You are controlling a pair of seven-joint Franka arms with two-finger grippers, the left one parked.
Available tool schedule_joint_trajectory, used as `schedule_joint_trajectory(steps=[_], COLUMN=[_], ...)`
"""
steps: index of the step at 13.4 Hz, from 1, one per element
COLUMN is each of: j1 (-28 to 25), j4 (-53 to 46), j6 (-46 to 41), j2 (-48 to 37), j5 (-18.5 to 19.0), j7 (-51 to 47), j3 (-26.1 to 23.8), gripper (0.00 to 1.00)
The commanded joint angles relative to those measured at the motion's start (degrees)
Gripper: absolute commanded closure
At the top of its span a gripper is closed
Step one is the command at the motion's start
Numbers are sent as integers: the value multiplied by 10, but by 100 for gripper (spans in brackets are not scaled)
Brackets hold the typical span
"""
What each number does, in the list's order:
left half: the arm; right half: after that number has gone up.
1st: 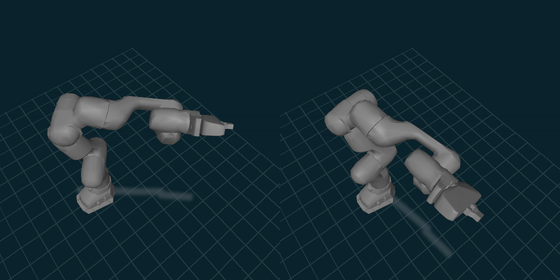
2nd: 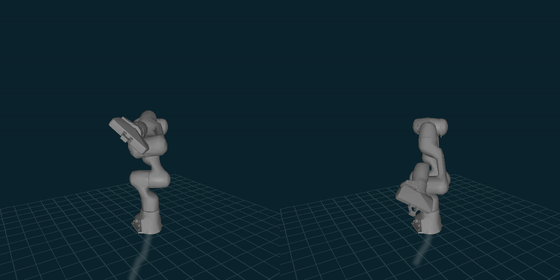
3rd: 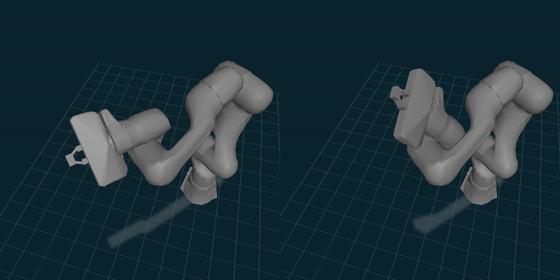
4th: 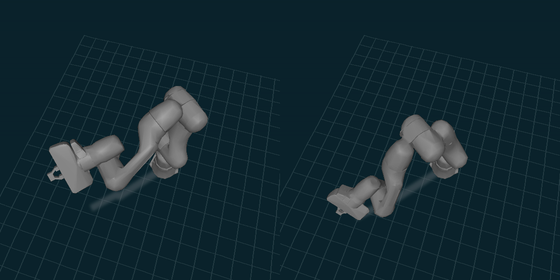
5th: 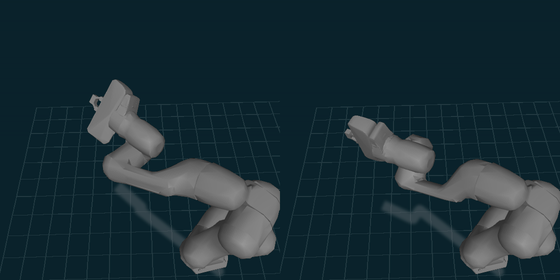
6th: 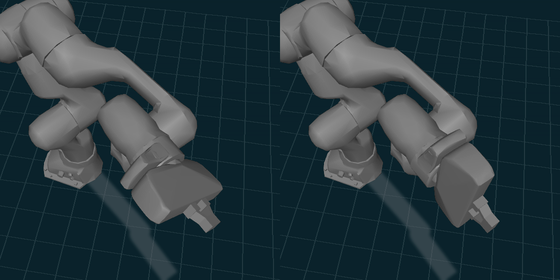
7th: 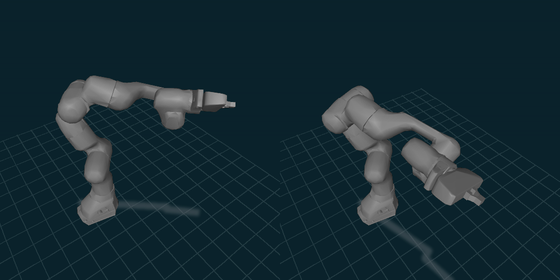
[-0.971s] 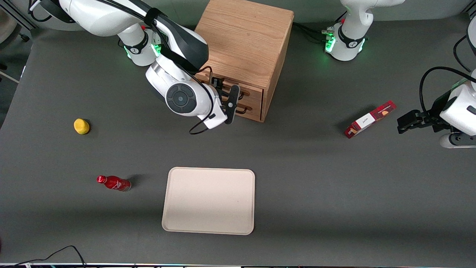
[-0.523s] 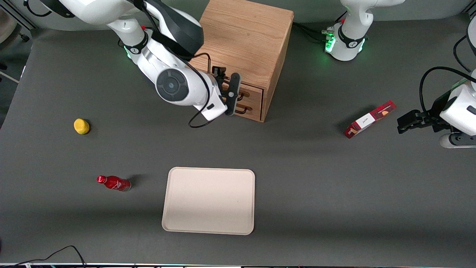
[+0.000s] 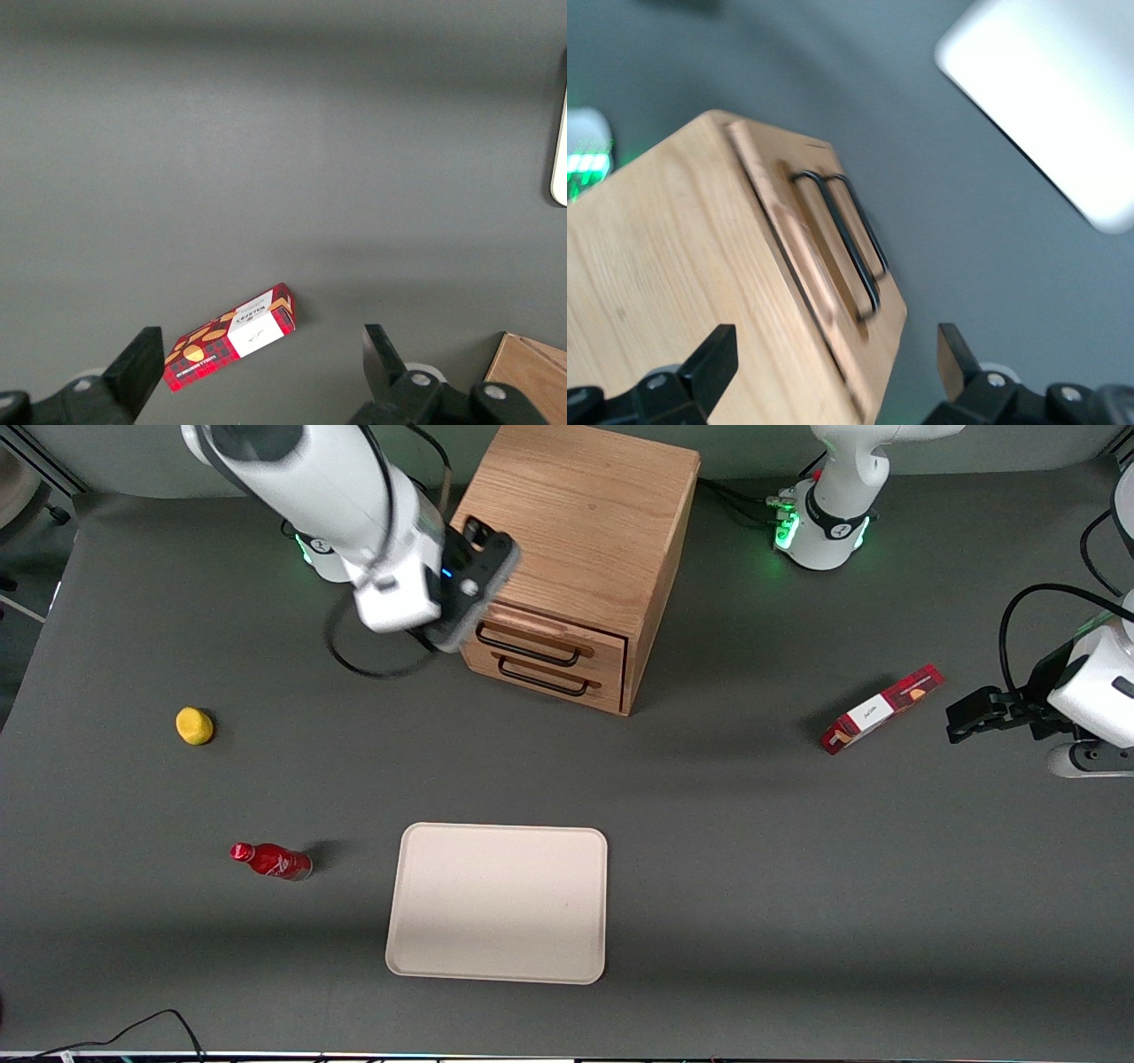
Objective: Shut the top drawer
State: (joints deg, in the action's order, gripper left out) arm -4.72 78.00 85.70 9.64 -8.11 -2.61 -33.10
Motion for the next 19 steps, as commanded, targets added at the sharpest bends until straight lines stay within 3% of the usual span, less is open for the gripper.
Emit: schedule_joint_trajectory(steps=[1,4,5,7,10,12,16,19], j1=[-2,-2,-2,-3,-2,4,8,8], j4=[16,17,17,16,53,121,241,267], j6=[-34,-55,-58,-61,-81,-30,79,103], j2=[-59,-103,-115,-126,-134,-142,-165,-171], j5=[16,129,144,142,136,103,88,88], j7=[-176,-176,-176,-169,-67,-60,-63,-60], j3=[91,164,185,249,311,351,361,358], gripper=[0,0,0,0,0,0,0,0])
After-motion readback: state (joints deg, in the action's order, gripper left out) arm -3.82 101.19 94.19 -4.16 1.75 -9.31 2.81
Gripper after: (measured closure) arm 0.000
